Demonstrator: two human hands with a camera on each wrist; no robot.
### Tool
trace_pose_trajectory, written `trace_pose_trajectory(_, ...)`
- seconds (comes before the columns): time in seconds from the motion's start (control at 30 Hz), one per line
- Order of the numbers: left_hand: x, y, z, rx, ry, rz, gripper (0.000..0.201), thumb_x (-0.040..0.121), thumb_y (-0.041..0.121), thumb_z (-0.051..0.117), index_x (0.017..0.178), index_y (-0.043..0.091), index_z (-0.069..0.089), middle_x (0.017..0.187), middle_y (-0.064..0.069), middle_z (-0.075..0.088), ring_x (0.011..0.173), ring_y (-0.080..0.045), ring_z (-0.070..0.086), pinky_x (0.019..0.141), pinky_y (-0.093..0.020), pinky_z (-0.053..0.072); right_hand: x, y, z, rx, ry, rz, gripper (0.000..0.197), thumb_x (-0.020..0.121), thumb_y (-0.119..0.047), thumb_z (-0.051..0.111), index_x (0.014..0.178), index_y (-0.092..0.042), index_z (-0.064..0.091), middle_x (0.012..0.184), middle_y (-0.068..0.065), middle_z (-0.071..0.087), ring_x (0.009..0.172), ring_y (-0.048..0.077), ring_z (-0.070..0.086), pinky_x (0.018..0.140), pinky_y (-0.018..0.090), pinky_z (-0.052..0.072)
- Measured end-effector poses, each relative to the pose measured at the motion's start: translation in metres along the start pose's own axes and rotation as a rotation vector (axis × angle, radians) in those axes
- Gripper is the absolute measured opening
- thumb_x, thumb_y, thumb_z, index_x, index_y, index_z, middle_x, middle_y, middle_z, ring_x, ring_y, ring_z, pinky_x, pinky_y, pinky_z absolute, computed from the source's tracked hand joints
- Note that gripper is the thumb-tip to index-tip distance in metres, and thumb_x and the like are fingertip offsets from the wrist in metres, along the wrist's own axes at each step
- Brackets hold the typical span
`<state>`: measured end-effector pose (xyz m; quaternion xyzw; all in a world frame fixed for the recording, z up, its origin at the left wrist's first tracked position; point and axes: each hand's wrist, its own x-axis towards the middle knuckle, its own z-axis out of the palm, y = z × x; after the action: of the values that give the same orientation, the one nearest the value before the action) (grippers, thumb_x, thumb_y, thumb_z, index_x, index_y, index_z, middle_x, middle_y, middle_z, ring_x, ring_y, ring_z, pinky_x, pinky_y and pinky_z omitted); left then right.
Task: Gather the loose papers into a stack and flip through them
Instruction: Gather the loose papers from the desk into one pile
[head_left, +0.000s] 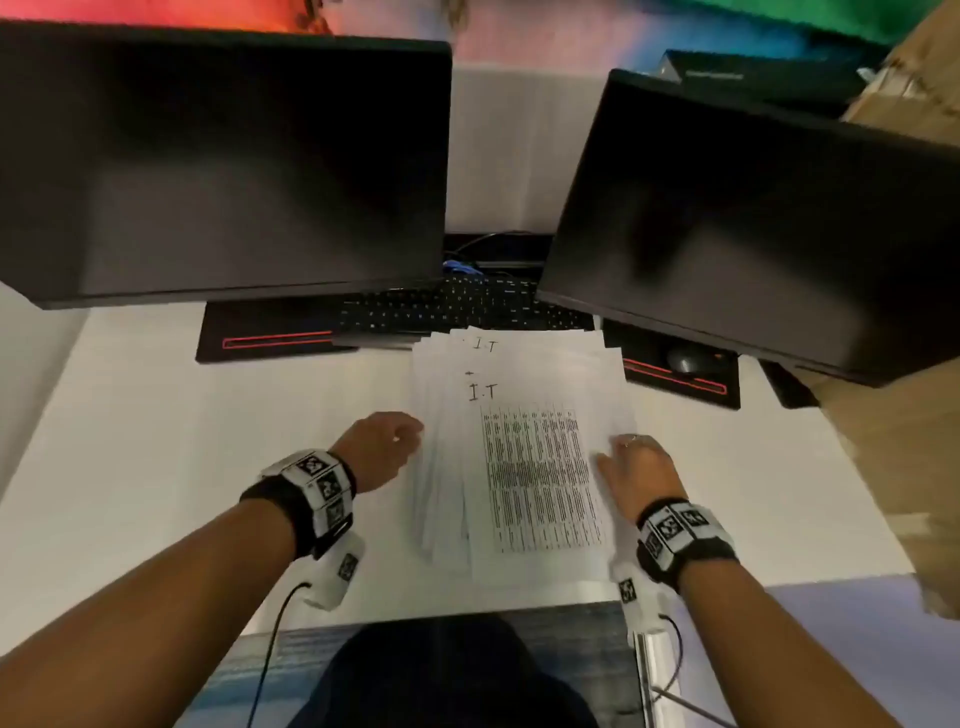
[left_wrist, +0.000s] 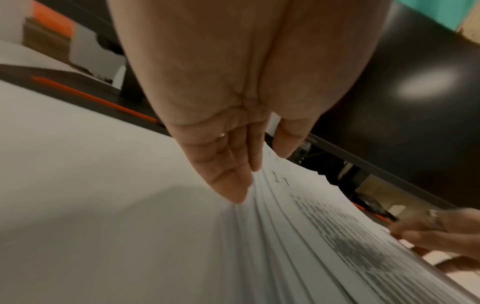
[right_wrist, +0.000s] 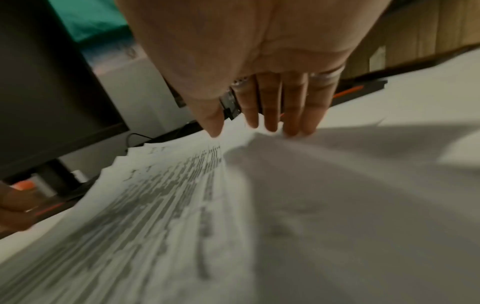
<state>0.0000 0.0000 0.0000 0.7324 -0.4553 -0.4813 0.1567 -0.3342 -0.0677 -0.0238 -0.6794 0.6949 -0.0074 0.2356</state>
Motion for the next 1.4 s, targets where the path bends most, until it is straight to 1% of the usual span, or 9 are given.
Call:
trace_pose_trajectory(0.1,0.013,0.021,0.023,0.148,-0.015,-0.008,0.05,0.098,0.023,0.051,0.146,0.011,0.042,0.152,-0.008,0.043,0.135,-0.027,0.045,0.109,-0.032,0.035,0.006,-0.02,0.01,-0.076,-0.013,0.15,0.059,0.088,-0.053,0.059,0.129,-0.01,0.056,0.138,0.011,0.05,0.123,0.033,0.046,0.099,0.044,0.045)
trace_pose_trajectory(0.33,0.03,0.037,0.05,0.009,0.044,-0.13,0.08,0.093,0.028,0.055,0.155,0.008,0.009,0.16,-0.013,0.023,0.144,-0.029,0.031,0.113,-0.039,0.032,0.0,-0.039,0.022,-0.008,0.007,0.316,0.069,0.085,-0.055,0.065,0.132,-0.007,0.051,0.139,0.013,0.043,0.124,0.035,0.044,0.099,0.047,0.043)
trace_pose_trajectory(0.53,0.038,0.046,0.051,-0.058,0.079,-0.193,0.072,0.091,0.024,0.058,0.149,0.002,0.022,0.152,-0.018,0.031,0.131,-0.033,0.045,0.094,-0.035,0.045,0.002,-0.052,0.01,0.427,0.007,0.375,0.063,0.087,-0.024,0.073,0.14,-0.004,0.046,0.136,0.015,0.057,0.123,0.033,0.056,0.099,0.03,0.045)
trace_pose_trajectory(0.7,0.037,0.029,0.038,-0.191,0.134,-0.151,0.081,0.088,0.03,0.068,0.152,0.011,0.023,0.148,-0.009,0.038,0.131,-0.028,0.047,0.102,-0.041,0.046,-0.004,-0.052,-0.012,0.655,0.069,0.15,0.035,0.087,-0.02,0.074,0.119,-0.013,0.063,0.11,0.0,0.071,0.101,0.016,0.069,0.094,0.028,0.051)
trace_pose_trajectory(0.87,0.03,0.028,0.024,-0.351,0.072,0.001,0.069,0.076,0.055,0.075,0.121,0.006,0.057,0.101,-0.004,0.072,0.092,-0.022,0.07,0.084,-0.039,0.058,-0.003,-0.058,-0.03,0.88,0.062,0.119,0.026,0.087,-0.031,0.073,0.111,-0.023,0.067,0.104,-0.008,0.075,0.096,0.01,0.071,0.093,0.034,0.053)
trace_pose_trajectory(0.97,0.035,0.018,0.029,-0.228,0.081,-0.035,0.086,0.062,0.077,0.07,0.11,0.006,0.062,0.088,-0.011,0.069,0.076,-0.028,0.066,0.076,-0.043,0.059,0.002,-0.073,-0.018,0.687,-0.038,0.144,0.05,0.096,-0.037,0.059,0.137,-0.01,0.05,0.131,0.005,0.061,0.121,0.025,0.058,0.103,0.031,0.042)
trace_pose_trajectory(1.17,0.014,0.015,-0.002,-0.339,0.272,-0.059,0.025,0.089,0.019,0.068,0.113,0.011,0.07,0.102,-0.004,0.071,0.096,-0.025,0.068,0.088,-0.034,0.052,0.013,-0.061,-0.001,0.401,0.036,0.286,0.052,0.091,-0.039,0.065,0.133,-0.014,0.05,0.134,0.009,0.054,0.124,0.032,0.051,0.097,0.035,0.042)
trace_pose_trajectory(1.27,-0.005,-0.004,-0.029,-0.383,0.334,-0.069,0.029,0.092,0.019,0.066,0.119,0.011,0.068,0.104,-0.004,0.07,0.095,-0.023,0.066,0.09,-0.036,0.051,0.012,-0.047,0.007,0.066,-0.006,0.334,0.091,0.079,-0.057,0.071,0.149,-0.015,0.032,0.154,0.009,0.03,0.138,0.036,0.032,0.109,0.056,0.031)
trace_pose_trajectory(1.4,-0.024,-0.024,-0.047,-0.325,0.363,-0.127,0.034,0.093,0.031,0.064,0.122,0.013,0.065,0.106,-0.012,0.073,0.089,-0.026,0.068,0.083,-0.034,0.05,0.009,-0.046,0.022,-0.092,-0.025,0.226,0.104,0.073,-0.068,0.069,0.151,-0.013,0.028,0.155,0.01,0.028,0.14,0.034,0.029,0.111,0.054,0.03)
